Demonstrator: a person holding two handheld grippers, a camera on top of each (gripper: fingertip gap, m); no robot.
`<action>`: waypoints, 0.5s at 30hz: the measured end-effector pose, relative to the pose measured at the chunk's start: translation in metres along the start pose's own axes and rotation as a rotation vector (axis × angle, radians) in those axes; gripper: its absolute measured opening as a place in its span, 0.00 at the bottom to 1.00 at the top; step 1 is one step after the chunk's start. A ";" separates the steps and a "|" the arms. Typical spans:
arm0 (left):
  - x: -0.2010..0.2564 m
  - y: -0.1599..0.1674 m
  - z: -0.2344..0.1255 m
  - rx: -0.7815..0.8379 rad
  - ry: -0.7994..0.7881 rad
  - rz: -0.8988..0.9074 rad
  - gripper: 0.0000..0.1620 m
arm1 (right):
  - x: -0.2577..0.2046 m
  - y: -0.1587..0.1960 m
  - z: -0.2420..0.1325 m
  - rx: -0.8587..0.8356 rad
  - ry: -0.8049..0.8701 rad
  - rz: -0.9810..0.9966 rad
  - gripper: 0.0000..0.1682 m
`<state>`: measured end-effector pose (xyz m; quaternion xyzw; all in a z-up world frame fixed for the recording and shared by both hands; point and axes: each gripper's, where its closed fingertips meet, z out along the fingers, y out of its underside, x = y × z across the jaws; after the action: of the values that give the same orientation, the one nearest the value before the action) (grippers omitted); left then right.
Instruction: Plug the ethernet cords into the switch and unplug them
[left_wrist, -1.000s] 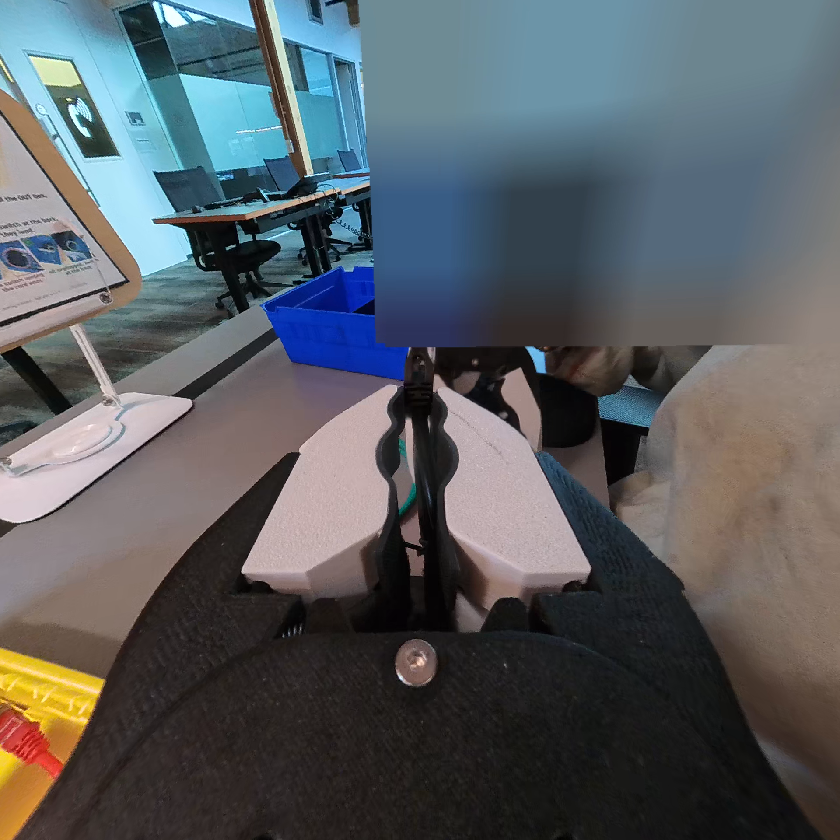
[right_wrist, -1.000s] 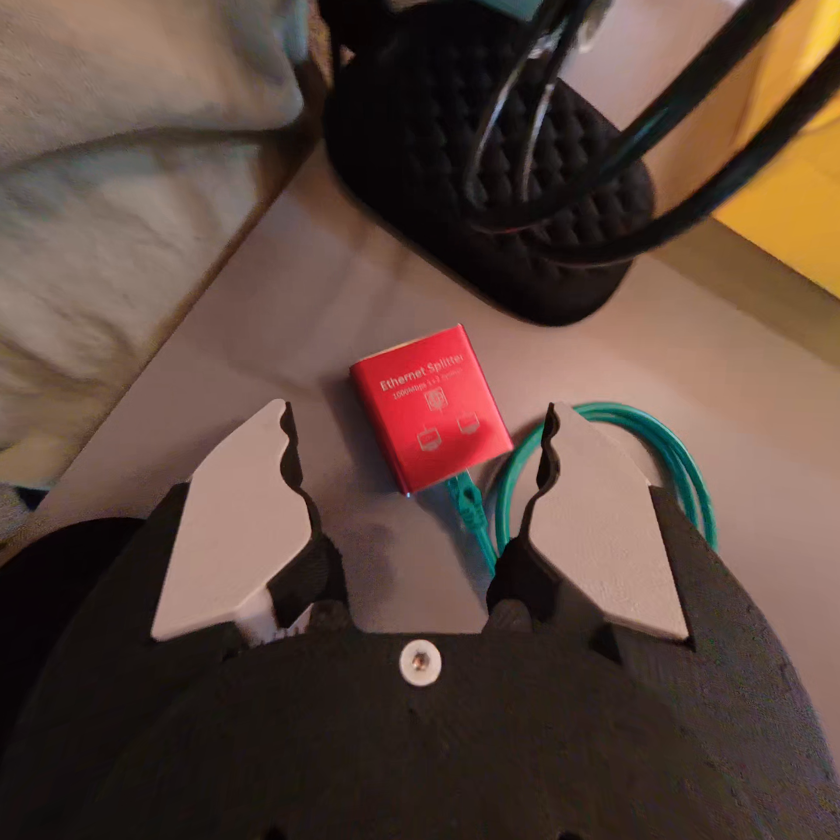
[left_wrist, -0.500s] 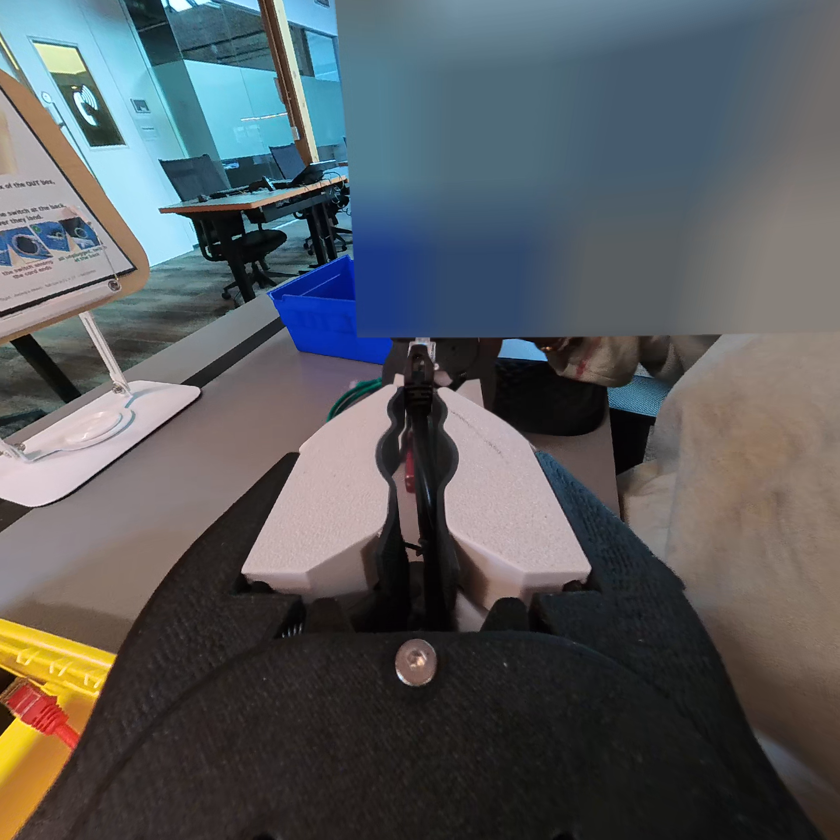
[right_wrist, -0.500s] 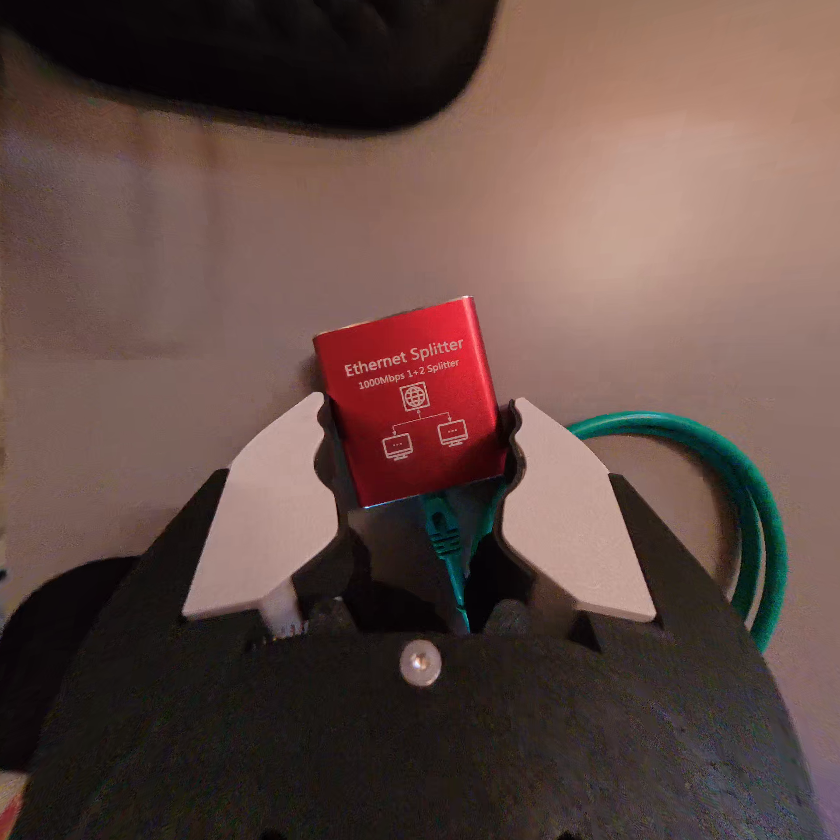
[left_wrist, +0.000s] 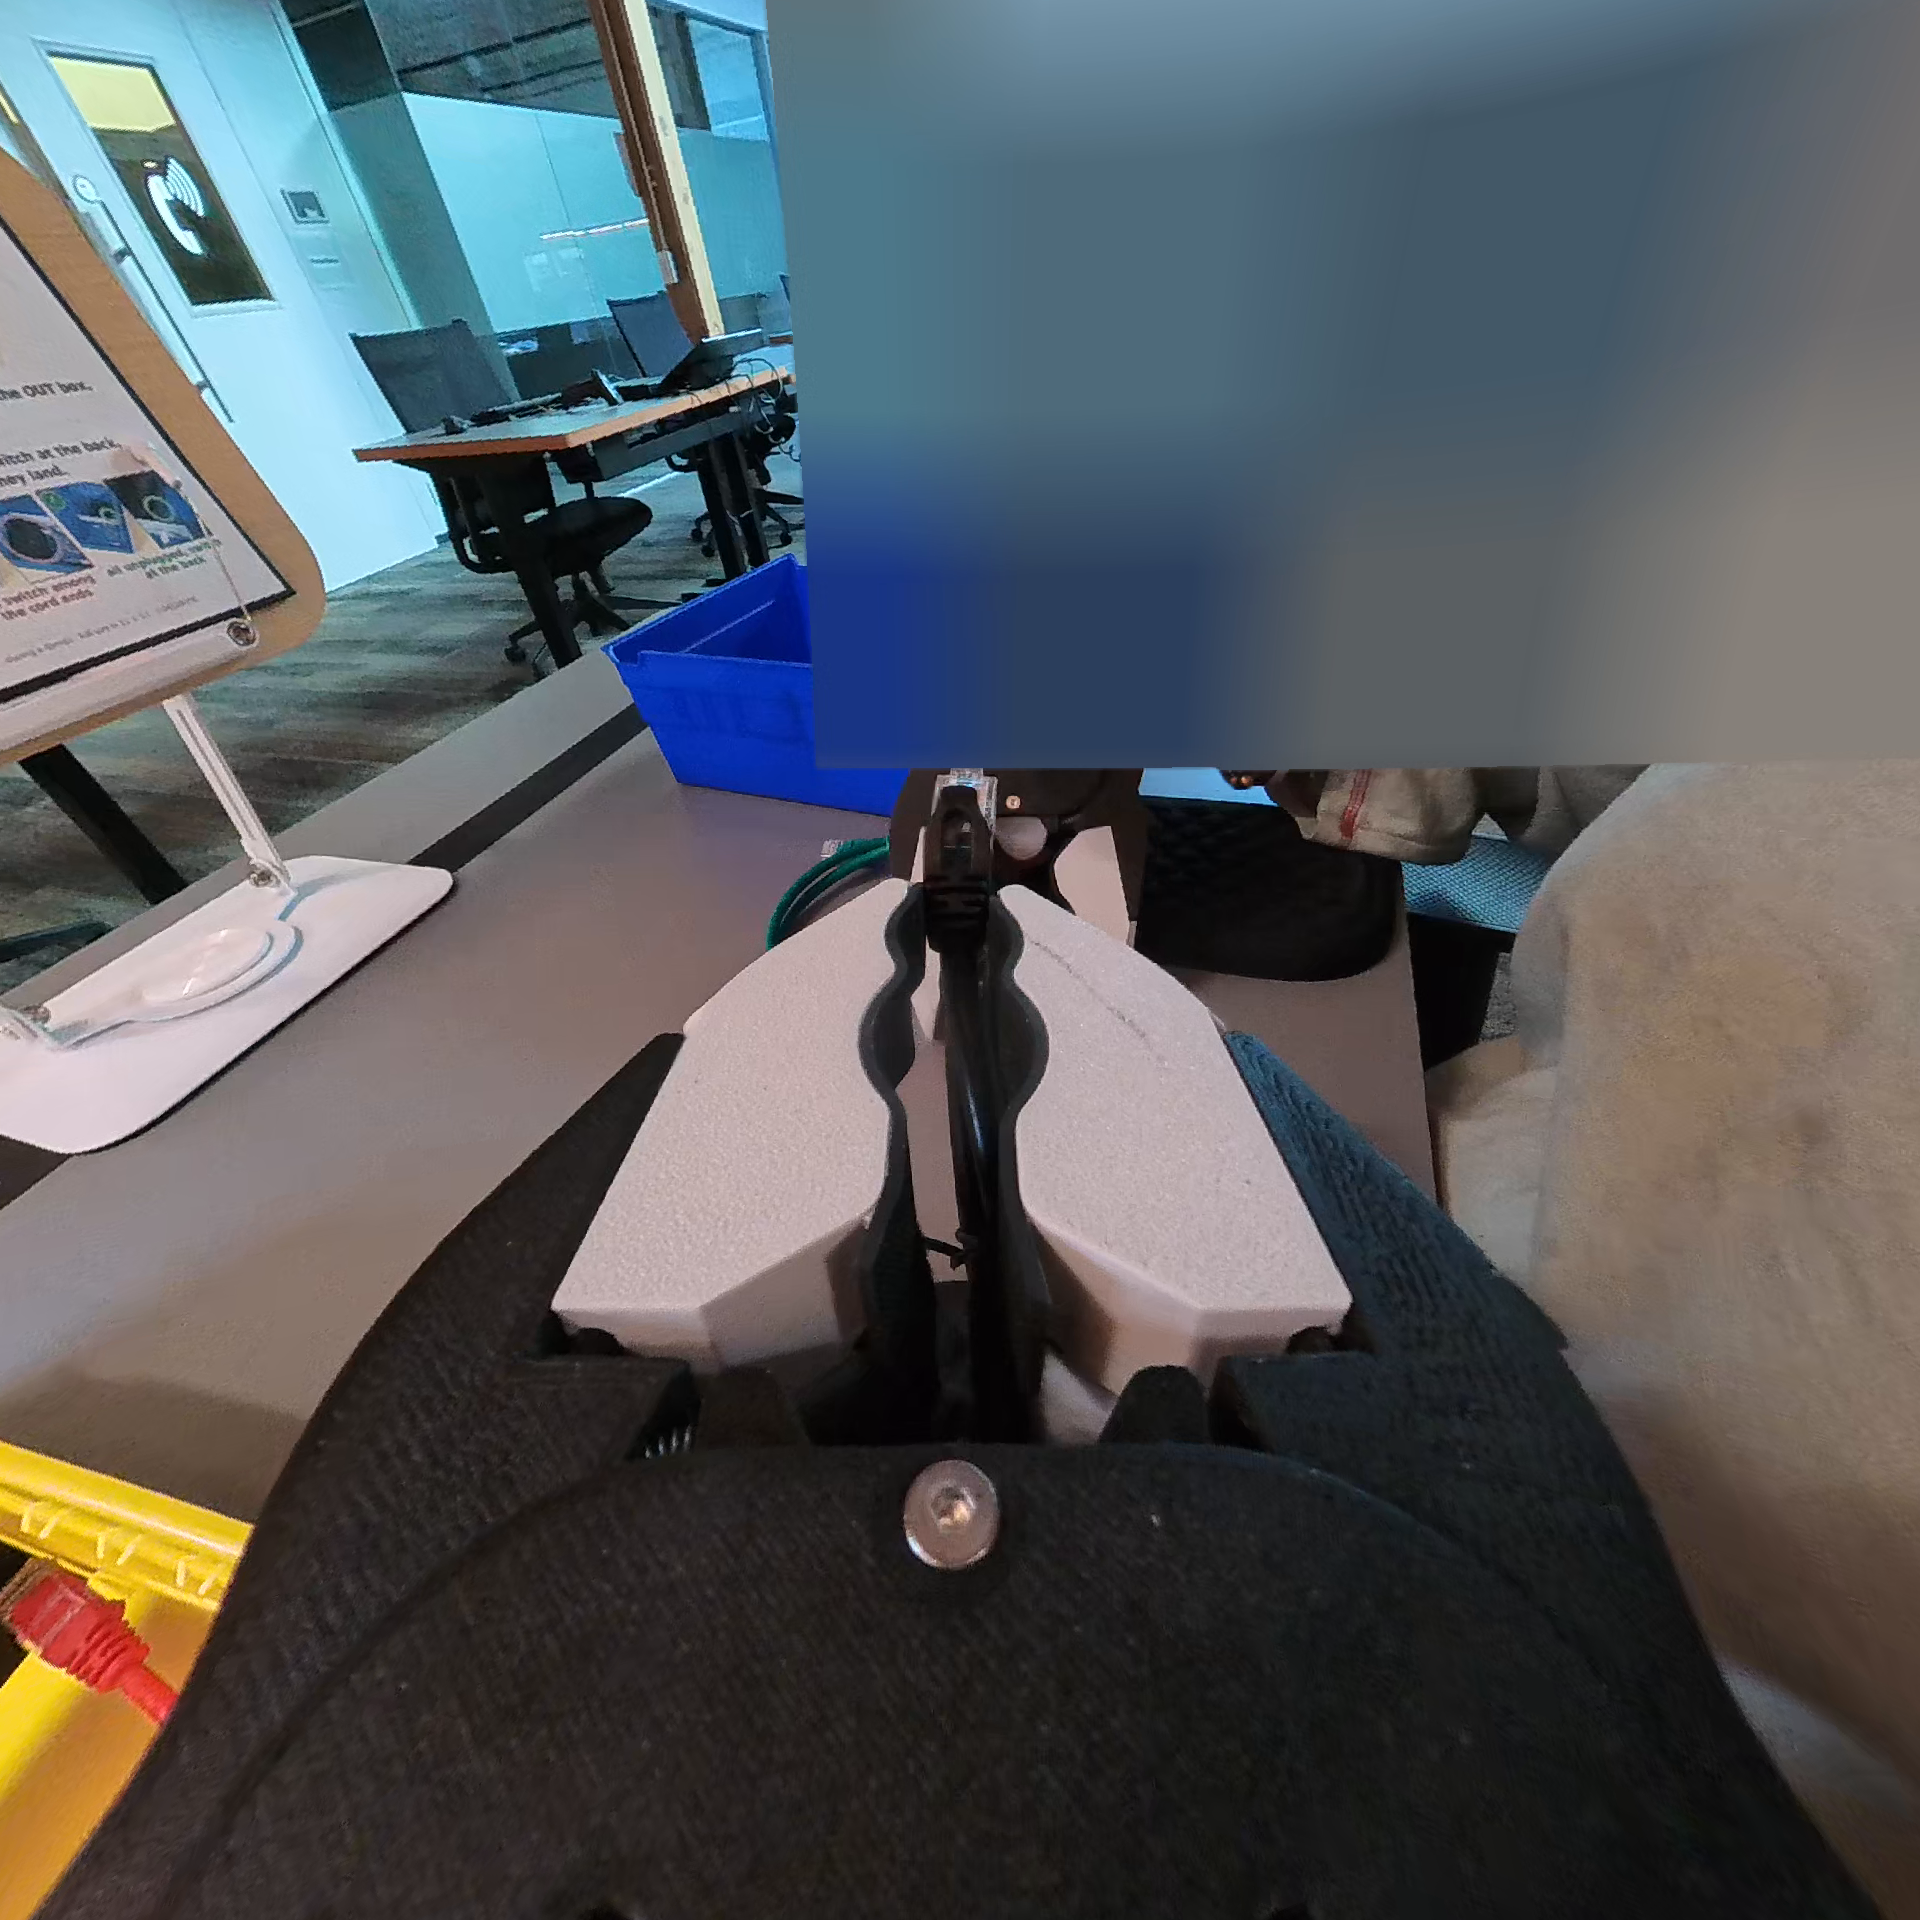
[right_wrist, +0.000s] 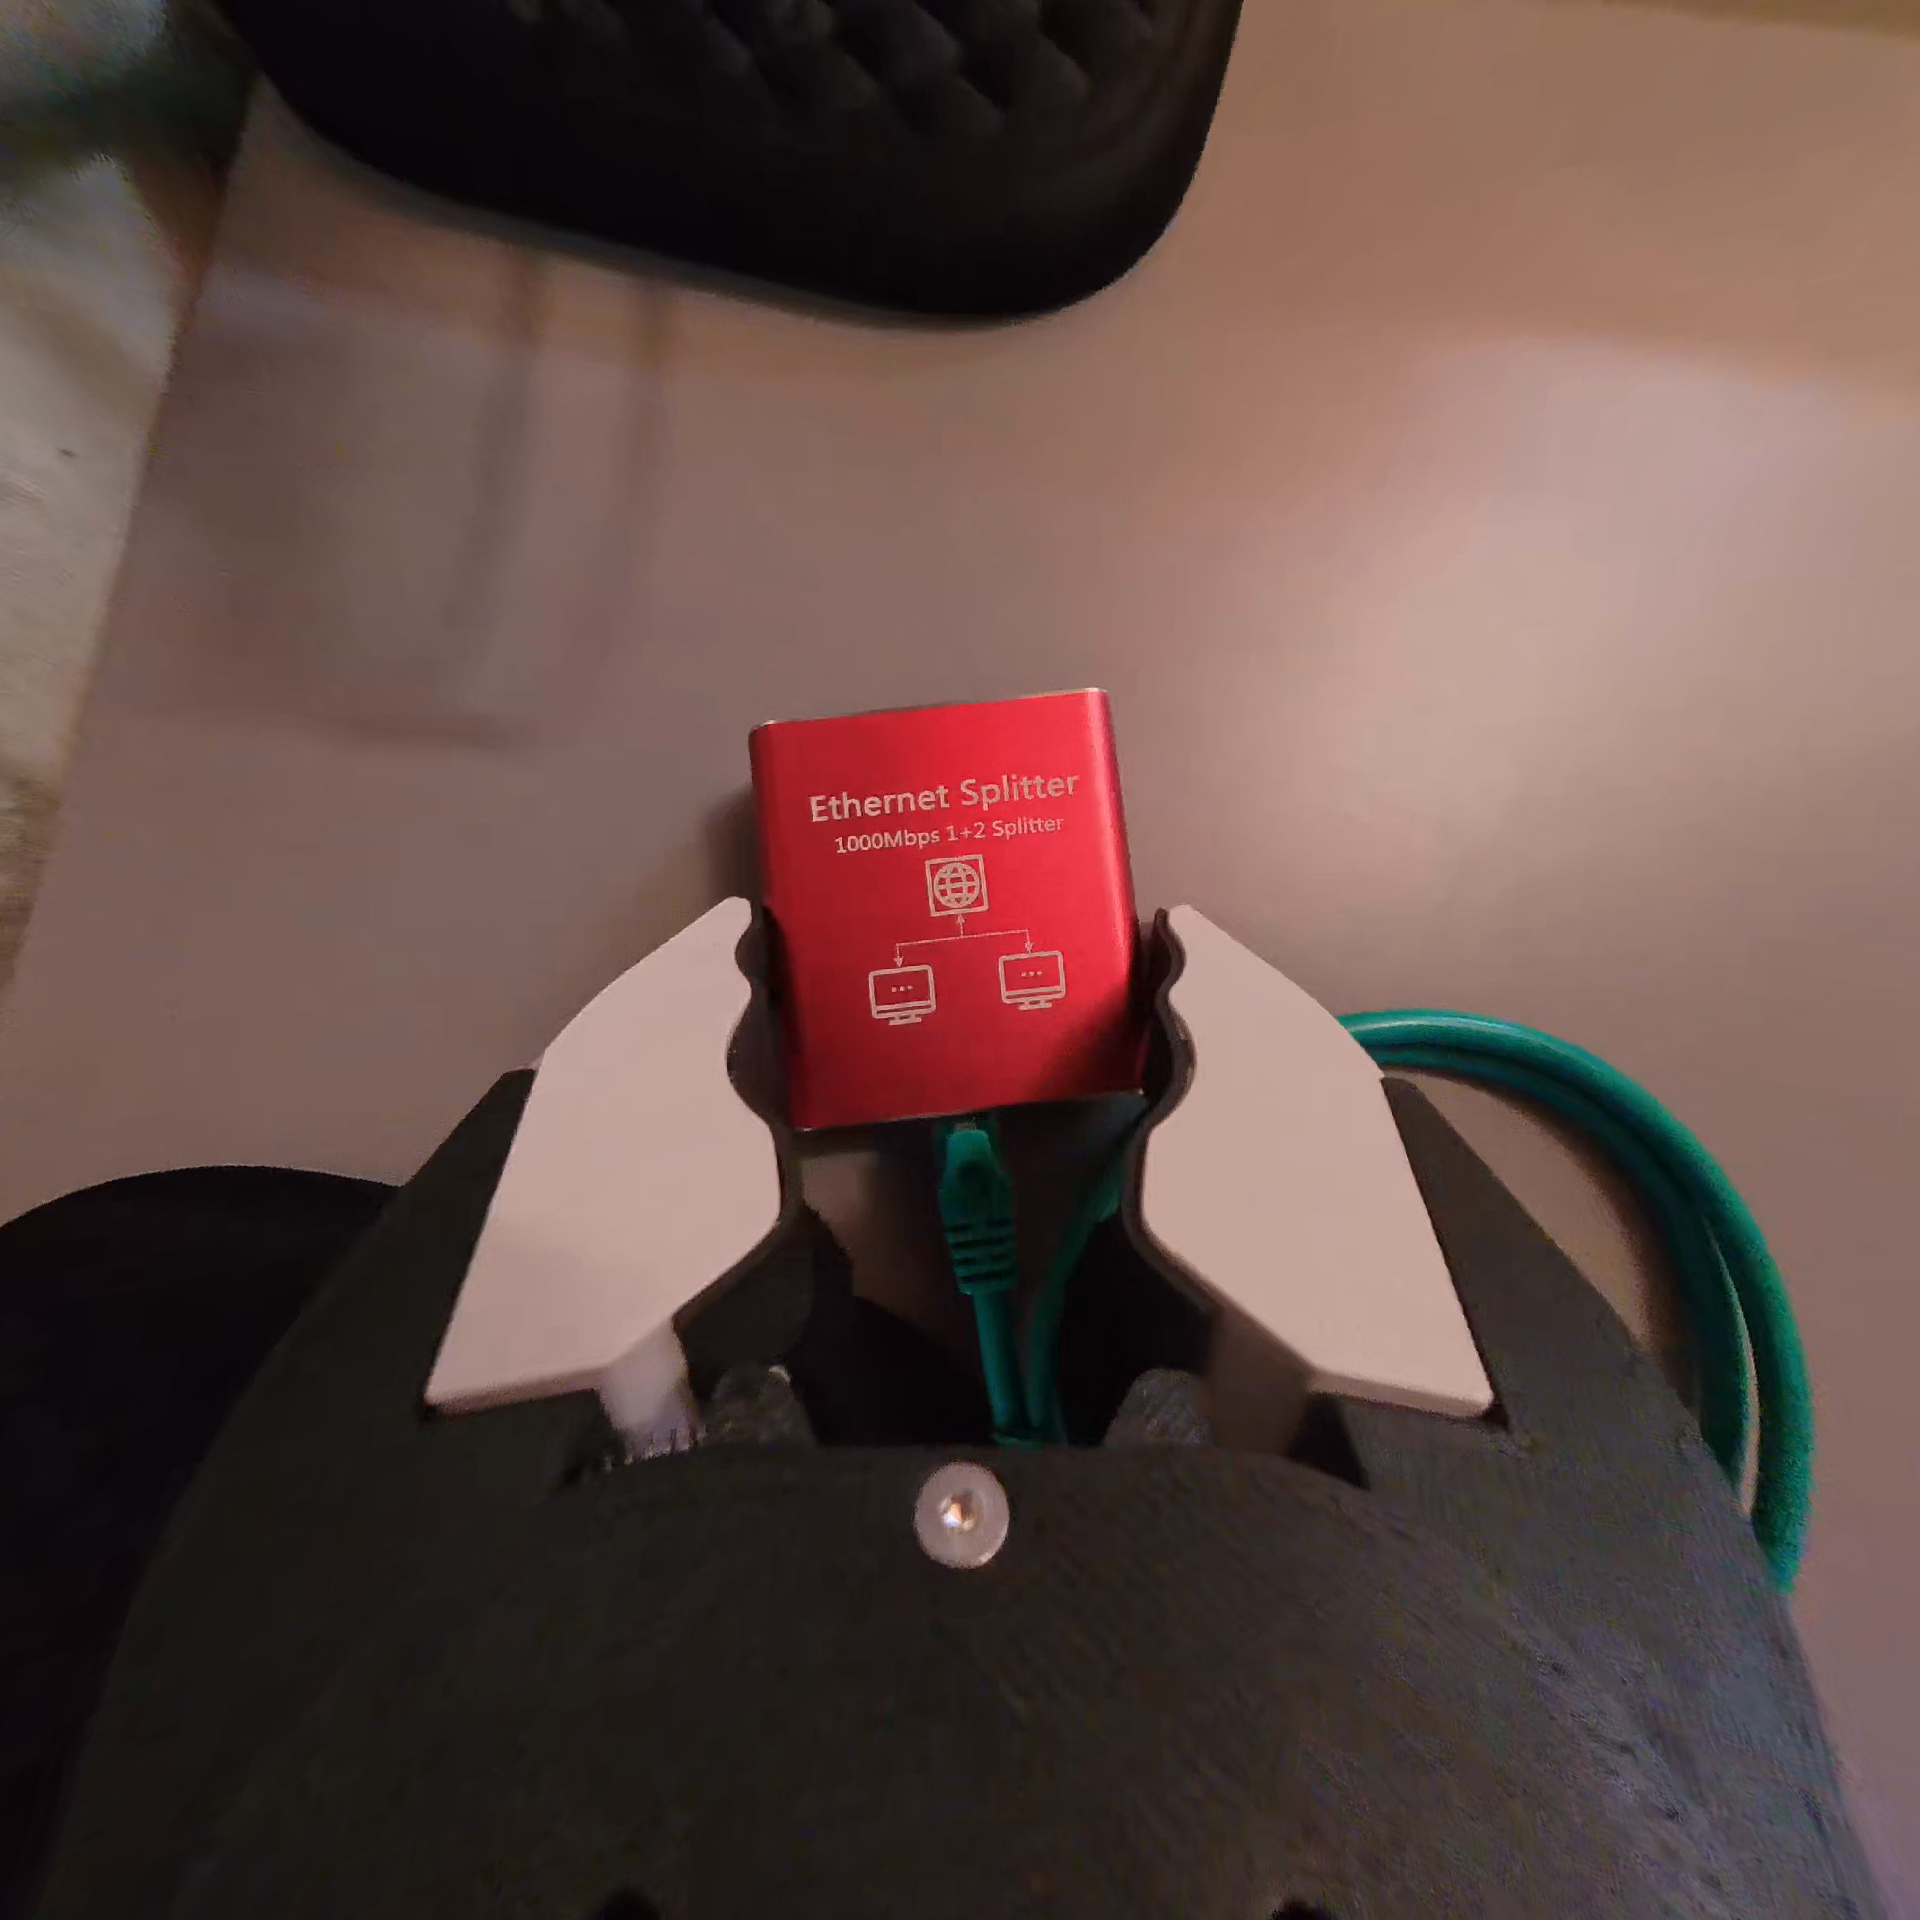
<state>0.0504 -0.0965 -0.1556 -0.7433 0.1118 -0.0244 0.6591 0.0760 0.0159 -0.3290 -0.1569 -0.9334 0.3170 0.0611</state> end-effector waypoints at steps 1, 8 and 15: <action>0.000 0.000 0.000 0.000 0.000 0.000 0.07 | 0.001 0.001 -0.001 -0.028 0.015 -0.001 0.42; 0.000 0.001 0.004 0.006 0.012 0.002 0.07 | -0.014 0.007 -0.028 -0.381 0.134 -0.126 0.42; 0.006 0.002 0.007 0.007 0.020 0.015 0.07 | -0.063 0.035 -0.051 -0.567 -0.030 -0.083 0.42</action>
<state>0.0571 -0.0915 -0.1593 -0.7399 0.1242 -0.0273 0.6606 0.1549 0.0508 -0.3108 -0.1248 -0.9912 0.0431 0.0136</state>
